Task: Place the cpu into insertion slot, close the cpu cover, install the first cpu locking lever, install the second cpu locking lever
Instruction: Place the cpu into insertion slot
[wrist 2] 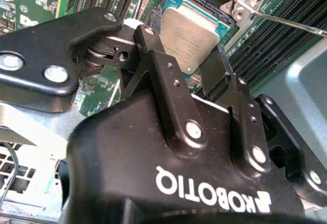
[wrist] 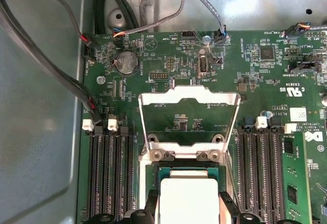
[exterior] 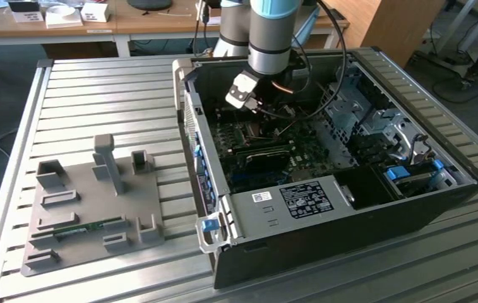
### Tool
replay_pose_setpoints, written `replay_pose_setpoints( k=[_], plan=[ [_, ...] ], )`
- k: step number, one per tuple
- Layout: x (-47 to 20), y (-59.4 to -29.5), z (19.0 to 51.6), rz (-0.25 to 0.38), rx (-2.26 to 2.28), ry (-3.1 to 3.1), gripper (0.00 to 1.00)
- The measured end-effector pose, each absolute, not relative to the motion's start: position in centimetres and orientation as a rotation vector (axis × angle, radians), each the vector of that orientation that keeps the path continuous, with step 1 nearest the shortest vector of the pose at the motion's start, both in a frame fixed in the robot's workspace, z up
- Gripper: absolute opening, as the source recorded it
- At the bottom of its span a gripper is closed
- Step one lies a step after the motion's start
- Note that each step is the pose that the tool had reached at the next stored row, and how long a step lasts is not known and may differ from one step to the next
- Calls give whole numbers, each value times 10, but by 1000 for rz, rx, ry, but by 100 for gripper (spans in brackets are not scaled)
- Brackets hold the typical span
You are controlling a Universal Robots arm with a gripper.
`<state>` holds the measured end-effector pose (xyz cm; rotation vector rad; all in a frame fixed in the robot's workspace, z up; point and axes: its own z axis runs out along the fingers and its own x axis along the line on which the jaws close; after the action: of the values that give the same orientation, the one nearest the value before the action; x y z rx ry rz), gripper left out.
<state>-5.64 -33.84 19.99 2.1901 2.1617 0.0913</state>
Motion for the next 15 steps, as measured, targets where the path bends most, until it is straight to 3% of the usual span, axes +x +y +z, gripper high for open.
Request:
replay_pose_setpoints(
  k=[15],
  plan=[
    [-57, -338, 197, 92, 2190, 2162, 54]
  ],
)
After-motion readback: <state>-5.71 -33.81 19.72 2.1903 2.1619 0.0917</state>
